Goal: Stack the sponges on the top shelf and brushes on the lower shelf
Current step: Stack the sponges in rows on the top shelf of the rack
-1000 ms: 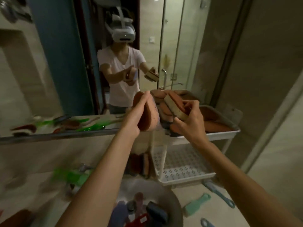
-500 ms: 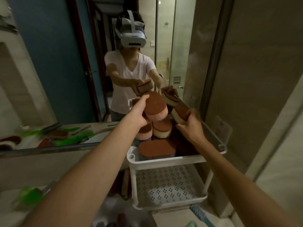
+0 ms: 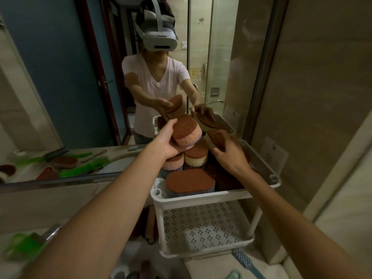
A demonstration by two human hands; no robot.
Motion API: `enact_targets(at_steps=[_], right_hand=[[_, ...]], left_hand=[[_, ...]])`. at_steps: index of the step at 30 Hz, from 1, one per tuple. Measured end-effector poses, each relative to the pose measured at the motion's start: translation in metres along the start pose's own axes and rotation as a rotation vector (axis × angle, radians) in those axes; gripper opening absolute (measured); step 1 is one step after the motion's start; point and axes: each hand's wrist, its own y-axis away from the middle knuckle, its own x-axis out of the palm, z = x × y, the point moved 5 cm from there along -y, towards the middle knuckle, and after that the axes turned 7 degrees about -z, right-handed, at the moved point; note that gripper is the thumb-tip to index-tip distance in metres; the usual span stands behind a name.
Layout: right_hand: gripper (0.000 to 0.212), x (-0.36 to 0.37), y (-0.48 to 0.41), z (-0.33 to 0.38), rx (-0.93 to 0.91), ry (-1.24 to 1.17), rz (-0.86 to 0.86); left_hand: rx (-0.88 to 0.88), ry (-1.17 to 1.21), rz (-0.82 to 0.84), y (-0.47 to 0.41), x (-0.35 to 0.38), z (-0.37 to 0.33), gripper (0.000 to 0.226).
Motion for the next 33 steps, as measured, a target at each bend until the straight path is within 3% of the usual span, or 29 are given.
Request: enact_targets(at_steps=[10,21,24,27,29,33], right_hand=[[0.038,0.003,0.008,0.009,-0.116,0.23,0.013],[0.044,0.017,0.01,0.01,-0.121,0.432,0.17],[0.044,0.003,0.011,0.018,-0.051,0.308,0.246],[0.031,-0.024,0.015,0.029,0.065,-0.065,0.136],[0.038,-0.037,0.018,0.037,0.036,-0.208,0.083],[0.043,-0.046,0.016,0.039,-0.057,-0.131,0.015]], left_hand=[[-0.002,0.025,-0.016,-0.001,-0.002,0.002,0.044],[0.006,-0.017,-0.046,0.003,0.0,0.003,0.046],[0.04,-0.06,-0.054,0.008,0.007,0.002,0.04],[0.101,-0.099,-0.037,0.013,0.021,-0.003,0.034],[0.131,-0.118,-0.028,0.011,0.033,-0.003,0.034],[0.111,-0.162,0.035,0.011,0.06,0.008,0.037]])
